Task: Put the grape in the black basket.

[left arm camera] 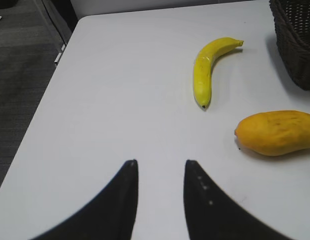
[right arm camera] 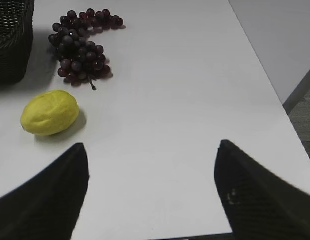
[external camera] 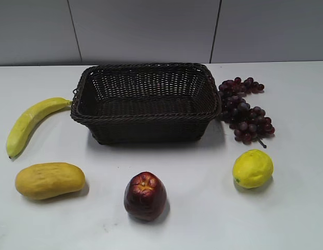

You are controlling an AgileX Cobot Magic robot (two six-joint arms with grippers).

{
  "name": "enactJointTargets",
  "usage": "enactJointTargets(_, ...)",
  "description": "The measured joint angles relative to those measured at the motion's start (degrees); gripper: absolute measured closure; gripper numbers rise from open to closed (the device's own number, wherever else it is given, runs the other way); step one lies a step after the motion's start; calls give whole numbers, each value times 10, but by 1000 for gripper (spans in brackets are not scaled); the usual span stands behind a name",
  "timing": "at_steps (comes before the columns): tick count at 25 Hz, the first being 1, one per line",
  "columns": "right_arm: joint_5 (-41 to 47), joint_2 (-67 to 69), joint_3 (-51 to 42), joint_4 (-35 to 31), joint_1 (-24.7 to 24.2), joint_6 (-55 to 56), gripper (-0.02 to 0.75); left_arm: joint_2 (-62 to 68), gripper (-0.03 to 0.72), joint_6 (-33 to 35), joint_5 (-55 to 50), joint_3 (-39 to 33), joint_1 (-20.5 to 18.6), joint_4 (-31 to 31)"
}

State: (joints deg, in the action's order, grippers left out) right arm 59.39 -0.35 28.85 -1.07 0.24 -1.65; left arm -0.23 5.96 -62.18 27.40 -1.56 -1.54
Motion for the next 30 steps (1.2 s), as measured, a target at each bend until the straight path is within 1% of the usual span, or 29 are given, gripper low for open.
enactJointTargets(8,0,0,1,0,0,0,145,0,452,0,0,0,0,0)
enactJointTargets(10,-11,3,9,-1,0,0,145,0,452,0,0,0,0,0)
enactJointTargets(14,-83,39,25,-1,0,0,145,0,452,0,0,0,0,0)
enactJointTargets(30,-363,268,27,-4,9,0,143,0,452,0,0,0,0,0)
